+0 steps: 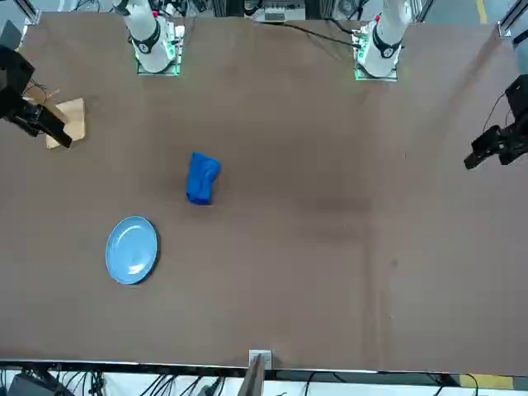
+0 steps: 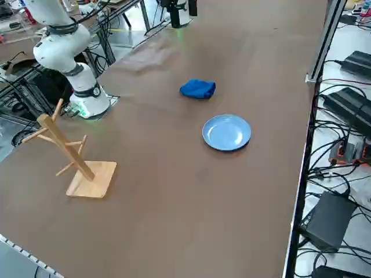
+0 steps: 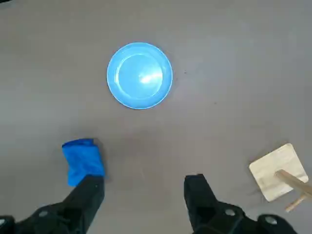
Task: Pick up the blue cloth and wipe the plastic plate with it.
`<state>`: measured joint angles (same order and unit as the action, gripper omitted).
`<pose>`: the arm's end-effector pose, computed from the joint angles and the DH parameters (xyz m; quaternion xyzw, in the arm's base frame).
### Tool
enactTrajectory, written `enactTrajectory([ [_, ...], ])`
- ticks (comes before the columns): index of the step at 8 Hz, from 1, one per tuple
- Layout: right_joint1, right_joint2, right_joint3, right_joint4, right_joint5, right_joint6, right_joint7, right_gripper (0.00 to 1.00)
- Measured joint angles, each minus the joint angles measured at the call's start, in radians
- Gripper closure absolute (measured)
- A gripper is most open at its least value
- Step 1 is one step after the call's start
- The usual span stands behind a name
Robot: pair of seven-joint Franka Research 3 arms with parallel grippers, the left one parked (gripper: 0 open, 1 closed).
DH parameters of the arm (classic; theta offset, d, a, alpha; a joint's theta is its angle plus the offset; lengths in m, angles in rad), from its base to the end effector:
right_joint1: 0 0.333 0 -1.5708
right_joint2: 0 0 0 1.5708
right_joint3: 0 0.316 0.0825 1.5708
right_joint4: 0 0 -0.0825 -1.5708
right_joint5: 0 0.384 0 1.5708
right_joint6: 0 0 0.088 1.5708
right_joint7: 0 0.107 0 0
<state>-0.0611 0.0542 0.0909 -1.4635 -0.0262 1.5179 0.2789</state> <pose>0.5664 0.0124 0.6400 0.9921 -0.1250 0.0018 0.0105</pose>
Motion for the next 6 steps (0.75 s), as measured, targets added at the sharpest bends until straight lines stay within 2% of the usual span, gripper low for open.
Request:
enactTrajectory([
  [6, 0.002, -0.015, 0.001, 0.000, 0.001, -0.025, -0.001, 0.00],
])
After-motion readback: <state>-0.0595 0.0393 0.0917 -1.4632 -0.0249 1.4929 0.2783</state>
